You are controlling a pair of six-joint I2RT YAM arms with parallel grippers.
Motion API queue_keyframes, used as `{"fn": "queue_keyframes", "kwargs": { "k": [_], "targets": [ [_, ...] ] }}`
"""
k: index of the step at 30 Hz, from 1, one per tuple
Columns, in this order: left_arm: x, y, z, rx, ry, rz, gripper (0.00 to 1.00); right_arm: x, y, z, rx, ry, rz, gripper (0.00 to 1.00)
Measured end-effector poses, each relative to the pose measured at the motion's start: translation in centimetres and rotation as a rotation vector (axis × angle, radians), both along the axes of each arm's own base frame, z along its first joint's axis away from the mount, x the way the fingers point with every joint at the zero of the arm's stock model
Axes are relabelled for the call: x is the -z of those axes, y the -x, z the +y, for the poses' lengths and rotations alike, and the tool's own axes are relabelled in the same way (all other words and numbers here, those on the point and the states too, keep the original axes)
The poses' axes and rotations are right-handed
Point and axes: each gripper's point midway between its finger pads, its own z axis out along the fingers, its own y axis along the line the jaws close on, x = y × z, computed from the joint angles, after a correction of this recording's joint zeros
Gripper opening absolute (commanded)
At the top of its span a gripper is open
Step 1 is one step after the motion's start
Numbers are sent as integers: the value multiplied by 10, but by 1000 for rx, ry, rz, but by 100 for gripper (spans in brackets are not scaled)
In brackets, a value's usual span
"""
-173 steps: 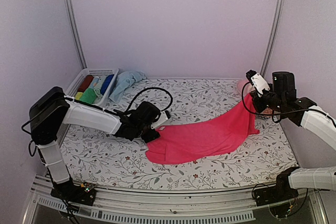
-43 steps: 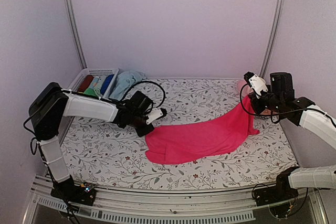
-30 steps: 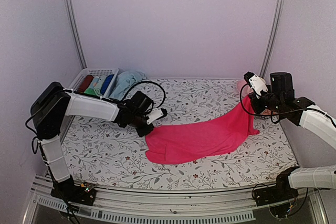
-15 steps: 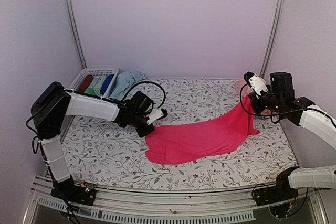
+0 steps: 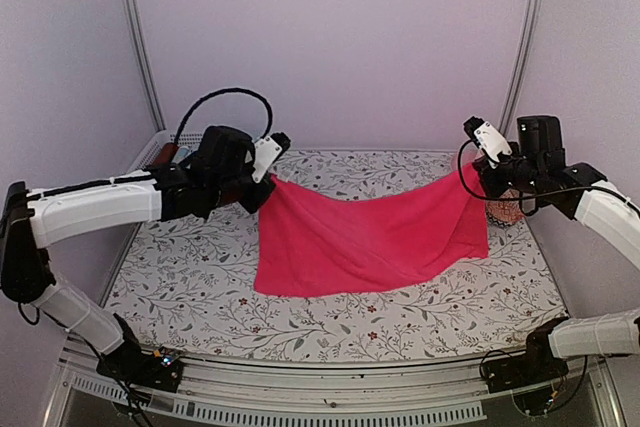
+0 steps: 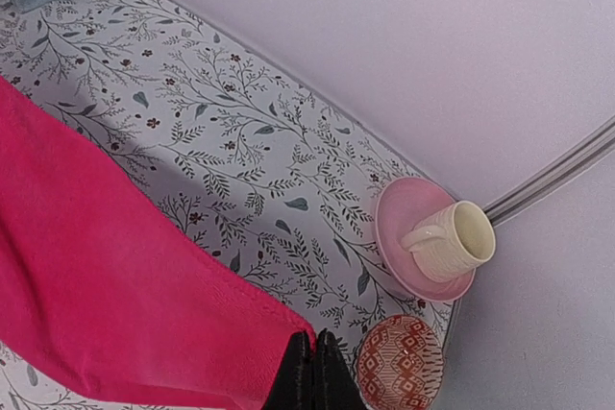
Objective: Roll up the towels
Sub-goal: Flatten out the towel at the center of the board.
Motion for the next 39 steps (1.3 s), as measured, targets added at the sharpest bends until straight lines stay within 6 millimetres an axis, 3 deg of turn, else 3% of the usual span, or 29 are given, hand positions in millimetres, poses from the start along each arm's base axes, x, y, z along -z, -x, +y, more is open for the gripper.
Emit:
{"fn": "queue_keyframes", "kwargs": {
  "k": [2,4,8,17,20,22,25,30,33,35,39],
  "targets": [
    [-46,7,9,-42,61,-103,0,-22,-1,3,-19,-5,-24,2],
    [-79,18,16,-71,108,-179,0,-42,2,5,-44,-9,-50,2],
    [-123,50,33,-128,165,-297,0,-80,26,7,-117,-1,-103,2],
    [-170,136,40,-154,239,-435,0,-142,123,-1,-286,8,-215,2],
    [-176,151,45,-187,253,-456,0,-156,146,-4,-313,-11,-259,2],
    [-172,151,48,-219,247,-455,0,-152,146,-4,-313,-13,-250,3],
    [-156,127,59,-289,233,-430,0,-115,119,-1,-278,6,-151,3],
    [-92,57,94,-418,150,-335,0,-5,33,7,-170,80,128,3],
    [-42,13,99,-444,88,-236,0,58,-15,5,-96,120,260,2],
    [3,-15,102,-454,42,-152,0,98,-42,2,-52,145,328,3],
    [88,-51,115,-475,-48,-2,0,145,-78,-2,-2,175,385,3]
  ]
}}
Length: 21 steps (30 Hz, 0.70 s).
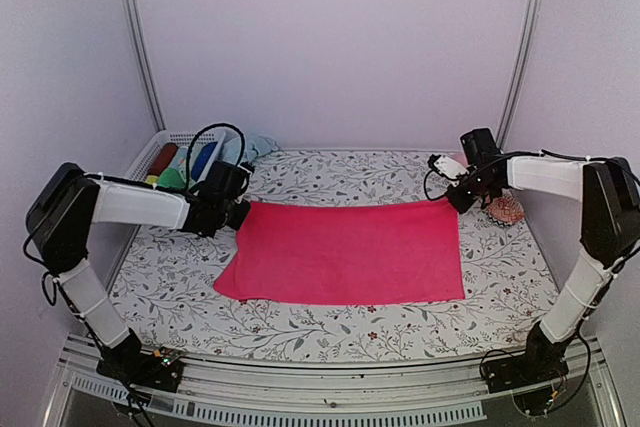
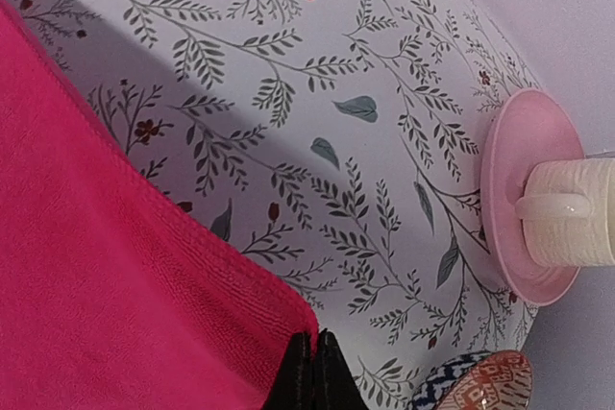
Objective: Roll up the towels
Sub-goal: Flatten out the towel at the center of the board.
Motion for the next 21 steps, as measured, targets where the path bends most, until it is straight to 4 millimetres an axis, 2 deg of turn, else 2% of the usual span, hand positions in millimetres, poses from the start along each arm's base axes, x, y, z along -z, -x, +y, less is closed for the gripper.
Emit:
{"fn": "queue_keyframes", "kwargs": {
  "k": [2,4,6,9,11,16,19,21],
  "targets": [
    [20,-10,5,-7,-5,34,0,4,-19,-1,15,7,-14,3],
    [27,-27,6,-12,-7,38,0,-1,-42,-2,32,6,-50,3],
    [24,-44,2,-6,-1,14,0,-10,-65,-3,46,-2,-98,3],
    [8,-67,-1,0,14,-45,0,-17,-86,-6,53,-6,-146,3],
    [-7,-82,-4,8,32,-93,0,-18,-95,-7,52,-4,-166,3],
    [-27,-107,-4,27,48,-146,0,-11,-108,-10,63,25,-182,3],
    [-25,-111,-5,42,39,-144,0,-10,-110,-16,79,39,-186,3],
    [-14,-113,-6,52,25,-125,0,-12,-112,-19,90,40,-200,2]
  ]
}}
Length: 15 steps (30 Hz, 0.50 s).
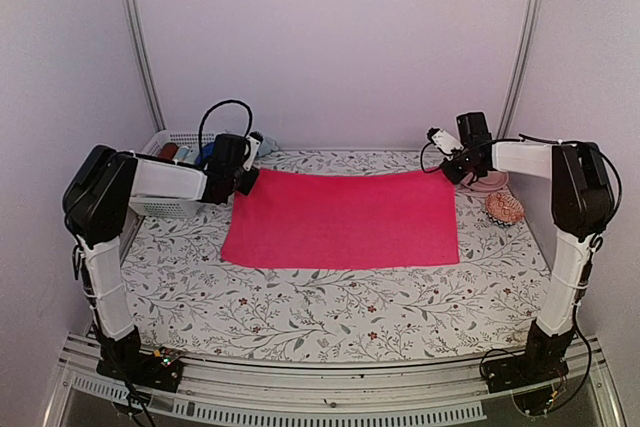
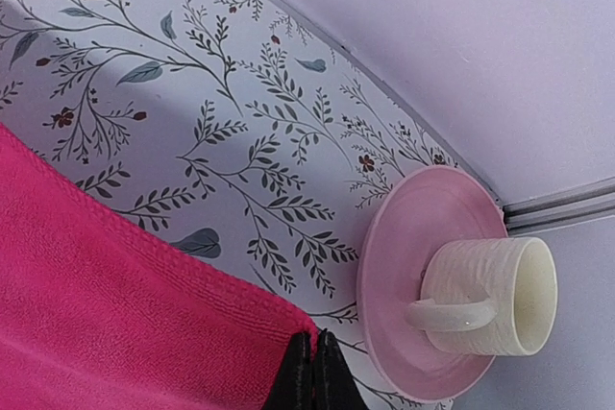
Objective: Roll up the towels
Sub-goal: Flatten out the towel at the center of the board.
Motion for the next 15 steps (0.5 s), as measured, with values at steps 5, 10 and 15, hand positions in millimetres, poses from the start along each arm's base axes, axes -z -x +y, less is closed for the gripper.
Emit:
{"fn": "queue_keyframes", "kwargs": {
  "k": [5,10,15],
  "targets": [
    [28,10,-3,51,-26,70,0,-6,4,0,-17,-18,-10,3],
    [20,30,-13,162,-3,85,0,-35,28,5,-84,-40,-41,2],
    [-16,52,-20,259,41,17,0,-70,54,10,-173,-53,-89,2]
  ]
}}
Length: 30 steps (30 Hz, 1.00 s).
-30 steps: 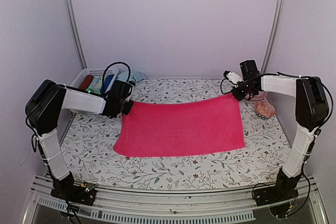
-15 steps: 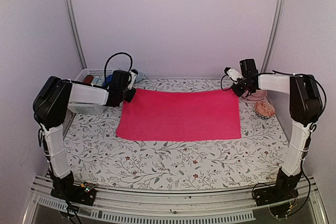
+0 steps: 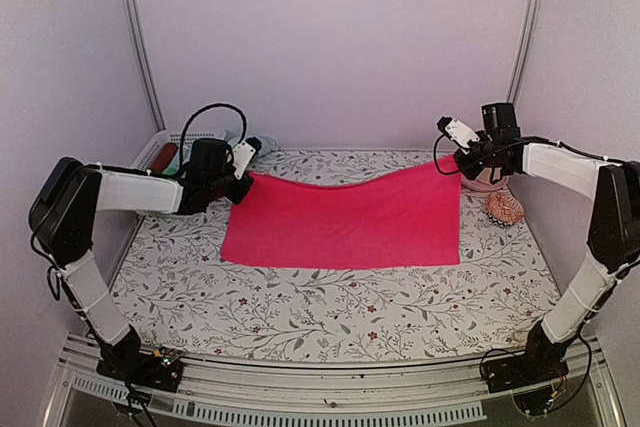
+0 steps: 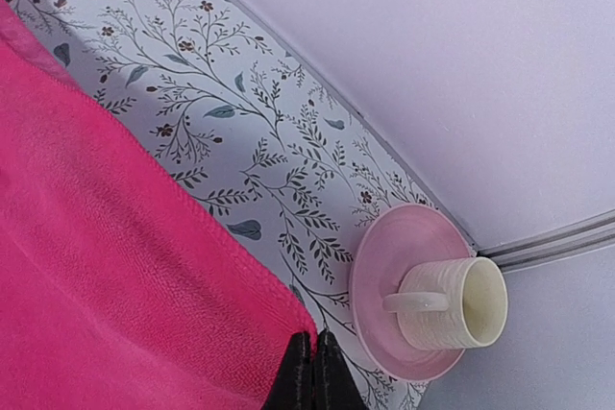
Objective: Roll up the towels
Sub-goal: Flatten out the towel at the center of the board.
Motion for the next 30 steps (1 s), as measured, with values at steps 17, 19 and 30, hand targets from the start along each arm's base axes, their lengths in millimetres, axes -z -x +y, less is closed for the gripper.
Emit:
{"fn": "queue_keyframes", "kwargs": {
  "k": [17,19,30],
  "targets": [
    [45,62,19,100,-74,-33,0,72,86,5,-208,70,199,2],
    [34,59,21,85,-67,-69,0,73,92,5,-221,74,201,2],
    [13,63,31,33,-56,-106,0,68,129,8,-356,116,134,2]
  ]
}}
